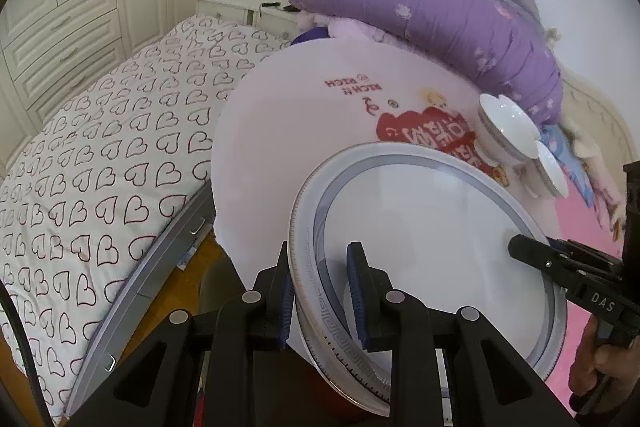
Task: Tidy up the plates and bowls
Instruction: 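Carry the grey-rimmed plate with both grippers over the plate stack, then lower the plate onto the stack and open both grippers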
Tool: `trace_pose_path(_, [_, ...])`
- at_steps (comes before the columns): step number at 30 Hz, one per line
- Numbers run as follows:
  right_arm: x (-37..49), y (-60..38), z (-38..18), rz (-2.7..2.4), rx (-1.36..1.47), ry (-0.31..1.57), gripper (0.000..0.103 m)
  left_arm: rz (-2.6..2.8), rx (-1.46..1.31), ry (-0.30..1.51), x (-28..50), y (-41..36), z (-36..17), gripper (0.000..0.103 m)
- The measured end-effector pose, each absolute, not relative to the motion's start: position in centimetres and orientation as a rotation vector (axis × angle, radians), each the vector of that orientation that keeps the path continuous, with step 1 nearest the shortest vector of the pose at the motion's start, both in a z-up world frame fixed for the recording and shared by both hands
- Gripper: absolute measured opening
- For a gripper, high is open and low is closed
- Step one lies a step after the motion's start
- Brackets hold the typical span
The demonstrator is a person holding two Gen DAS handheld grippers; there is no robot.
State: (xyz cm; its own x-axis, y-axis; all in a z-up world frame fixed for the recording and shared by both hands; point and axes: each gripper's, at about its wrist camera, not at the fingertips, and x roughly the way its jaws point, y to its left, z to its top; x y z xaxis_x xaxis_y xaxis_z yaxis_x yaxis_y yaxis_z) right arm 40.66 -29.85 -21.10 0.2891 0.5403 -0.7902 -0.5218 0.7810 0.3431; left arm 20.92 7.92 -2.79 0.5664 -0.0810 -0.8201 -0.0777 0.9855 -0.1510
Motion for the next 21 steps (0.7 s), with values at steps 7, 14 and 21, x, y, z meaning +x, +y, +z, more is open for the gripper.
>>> trace_pose_path(7, [40.3, -29.6, -22.4, 0.694, -0.023, 1.084, 0.026, 0.006, -0.153, 0.969, 21.1, 7.6, -4.1, 0.021])
trace_pose_path(14, [40.0, -29.3, -22.9, 0.686, -0.057, 1.087, 0.027, 0.006, -0.142, 0.973, 21.1, 7.5, -5.4, 0.024])
trace_pose_path(21, [39.7, -28.9, -22.8, 0.671, -0.106, 1.073, 0.027, 0.0, -0.164, 0.984, 21.4, 8.0, -6.7, 0.026])
